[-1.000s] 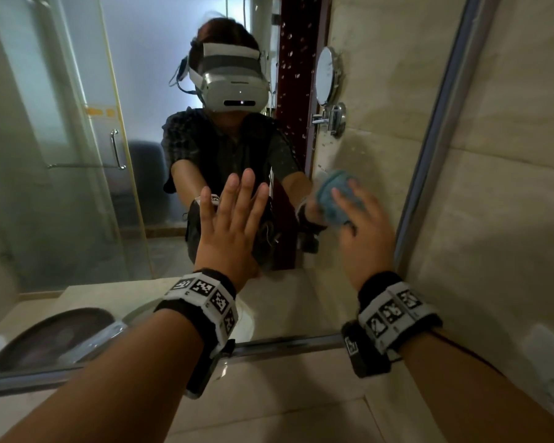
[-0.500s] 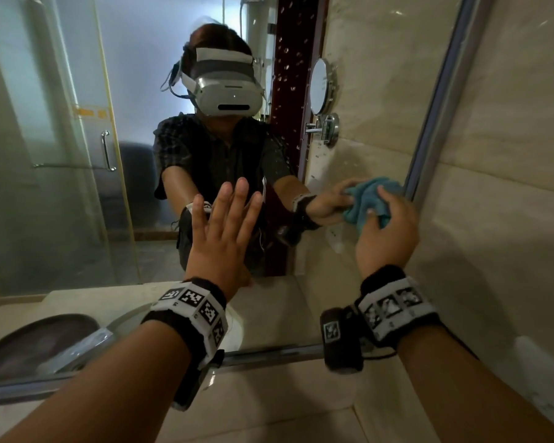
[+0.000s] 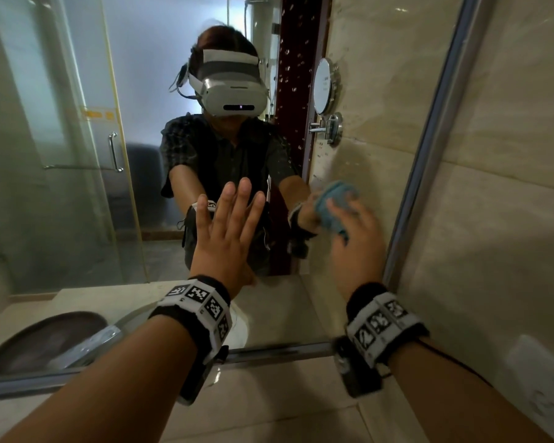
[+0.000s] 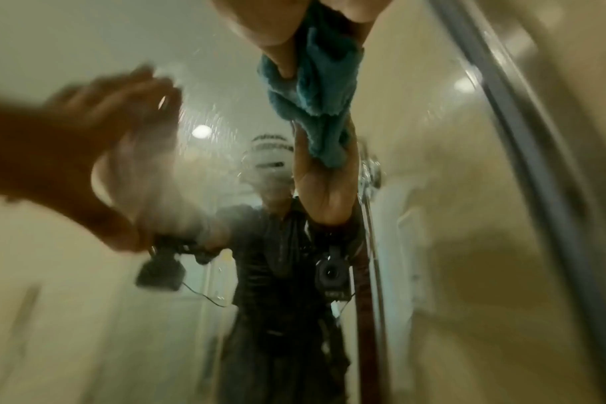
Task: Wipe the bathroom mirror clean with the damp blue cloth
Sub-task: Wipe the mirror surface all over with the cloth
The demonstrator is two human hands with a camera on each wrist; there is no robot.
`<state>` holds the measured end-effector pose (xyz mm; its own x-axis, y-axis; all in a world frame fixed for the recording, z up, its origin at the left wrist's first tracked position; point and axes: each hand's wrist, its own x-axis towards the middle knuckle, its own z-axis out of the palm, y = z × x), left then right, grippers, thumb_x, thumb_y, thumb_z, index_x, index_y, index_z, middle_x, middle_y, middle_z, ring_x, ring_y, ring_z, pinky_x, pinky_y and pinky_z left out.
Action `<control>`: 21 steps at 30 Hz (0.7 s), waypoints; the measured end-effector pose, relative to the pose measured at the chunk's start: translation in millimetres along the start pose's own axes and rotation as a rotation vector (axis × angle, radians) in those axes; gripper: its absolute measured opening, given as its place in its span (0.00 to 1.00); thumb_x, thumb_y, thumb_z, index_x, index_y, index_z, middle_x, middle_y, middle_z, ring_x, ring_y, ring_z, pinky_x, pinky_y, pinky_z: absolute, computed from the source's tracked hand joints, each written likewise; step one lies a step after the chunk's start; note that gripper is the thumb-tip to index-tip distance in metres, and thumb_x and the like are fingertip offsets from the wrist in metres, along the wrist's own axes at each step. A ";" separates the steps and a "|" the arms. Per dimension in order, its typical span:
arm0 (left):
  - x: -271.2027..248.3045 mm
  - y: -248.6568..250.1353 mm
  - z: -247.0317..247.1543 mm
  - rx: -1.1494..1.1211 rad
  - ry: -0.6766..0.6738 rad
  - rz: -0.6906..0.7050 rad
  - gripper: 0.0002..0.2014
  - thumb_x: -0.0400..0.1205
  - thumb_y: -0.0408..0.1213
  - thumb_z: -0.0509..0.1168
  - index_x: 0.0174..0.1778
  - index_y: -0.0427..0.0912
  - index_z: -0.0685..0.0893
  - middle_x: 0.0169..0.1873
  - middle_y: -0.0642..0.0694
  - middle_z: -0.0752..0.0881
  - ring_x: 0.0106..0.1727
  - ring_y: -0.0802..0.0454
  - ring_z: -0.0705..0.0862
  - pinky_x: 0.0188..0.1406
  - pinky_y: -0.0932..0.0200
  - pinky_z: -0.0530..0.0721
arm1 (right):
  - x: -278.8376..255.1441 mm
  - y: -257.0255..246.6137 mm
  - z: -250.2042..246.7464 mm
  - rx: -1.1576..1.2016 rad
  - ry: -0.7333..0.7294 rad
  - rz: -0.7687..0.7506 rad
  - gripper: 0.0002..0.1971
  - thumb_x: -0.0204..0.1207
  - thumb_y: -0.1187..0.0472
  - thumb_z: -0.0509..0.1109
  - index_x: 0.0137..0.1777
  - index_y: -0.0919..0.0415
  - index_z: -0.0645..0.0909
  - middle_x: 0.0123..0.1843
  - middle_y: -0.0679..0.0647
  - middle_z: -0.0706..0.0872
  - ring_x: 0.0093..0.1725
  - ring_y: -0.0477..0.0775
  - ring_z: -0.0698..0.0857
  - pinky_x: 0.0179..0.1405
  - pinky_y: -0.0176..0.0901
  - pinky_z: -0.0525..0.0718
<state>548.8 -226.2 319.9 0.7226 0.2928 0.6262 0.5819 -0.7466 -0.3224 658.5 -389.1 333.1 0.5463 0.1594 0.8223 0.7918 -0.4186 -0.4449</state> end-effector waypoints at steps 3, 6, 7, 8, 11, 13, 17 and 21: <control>0.3 0.7 -2.1 0.000 0.000 -0.005 0.75 0.55 0.76 0.69 0.79 0.39 0.27 0.77 0.35 0.25 0.77 0.36 0.23 0.74 0.32 0.30 | 10.2 7.4 -12.4 0.018 -0.027 -0.065 0.25 0.71 0.78 0.65 0.65 0.57 0.82 0.70 0.56 0.77 0.69 0.55 0.74 0.72 0.41 0.69; 0.6 0.3 -1.0 0.012 0.002 -0.002 0.74 0.55 0.77 0.67 0.79 0.39 0.27 0.77 0.35 0.25 0.76 0.35 0.23 0.74 0.32 0.30 | 42.1 7.7 -20.5 0.116 0.244 0.267 0.19 0.76 0.71 0.66 0.65 0.55 0.81 0.71 0.53 0.76 0.71 0.51 0.73 0.69 0.31 0.68; 0.4 -0.4 -1.5 0.013 -0.003 -0.001 0.74 0.55 0.77 0.67 0.79 0.39 0.27 0.77 0.35 0.25 0.76 0.35 0.23 0.74 0.31 0.30 | 41.8 4.2 -15.3 0.074 0.268 0.275 0.19 0.76 0.70 0.66 0.66 0.55 0.80 0.72 0.54 0.76 0.71 0.53 0.73 0.70 0.32 0.67; 0.3 -0.7 -2.2 0.015 -0.008 -0.003 0.75 0.54 0.77 0.68 0.79 0.39 0.28 0.77 0.35 0.25 0.77 0.35 0.23 0.74 0.31 0.29 | 35.4 -3.4 -8.2 0.039 0.237 0.215 0.20 0.76 0.72 0.66 0.66 0.56 0.80 0.71 0.56 0.76 0.71 0.55 0.73 0.71 0.39 0.69; -1.3 0.3 -5.8 0.020 -0.013 -0.008 0.74 0.56 0.76 0.68 0.79 0.39 0.27 0.77 0.35 0.25 0.78 0.35 0.26 0.73 0.31 0.26 | -8.4 -18.2 23.4 -0.014 -0.053 -0.260 0.21 0.72 0.71 0.57 0.61 0.59 0.84 0.66 0.59 0.81 0.64 0.59 0.76 0.66 0.49 0.72; -3.0 1.7 -8.7 0.020 0.007 0.000 0.73 0.59 0.73 0.70 0.78 0.39 0.26 0.77 0.35 0.25 0.78 0.35 0.28 0.73 0.31 0.28 | -18.6 -15.7 24.0 -0.033 -0.180 -0.422 0.23 0.69 0.66 0.54 0.57 0.60 0.86 0.64 0.60 0.83 0.61 0.60 0.78 0.65 0.44 0.69; -3.6 -15.6 -29.4 0.028 0.083 0.044 0.64 0.60 0.69 0.71 0.82 0.43 0.41 0.82 0.38 0.44 0.82 0.39 0.43 0.77 0.33 0.38 | 27.9 -34.1 3.2 -0.007 -0.127 -0.316 0.22 0.70 0.73 0.58 0.59 0.61 0.85 0.66 0.59 0.82 0.65 0.62 0.77 0.68 0.27 0.55; 19.6 -42.2 -66.3 0.072 0.146 0.014 0.63 0.63 0.71 0.68 0.83 0.42 0.41 0.82 0.38 0.43 0.82 0.39 0.40 0.75 0.33 0.29 | 49.7 -56.9 10.4 -0.020 -0.074 -0.286 0.23 0.68 0.79 0.66 0.61 0.60 0.84 0.68 0.57 0.80 0.66 0.58 0.72 0.69 0.32 0.57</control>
<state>513.7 -228.6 392.8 0.6718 0.1886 0.7163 0.6012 -0.7038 -0.3785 643.4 -348.1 395.6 0.3210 0.3379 0.8847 0.9112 -0.3649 -0.1913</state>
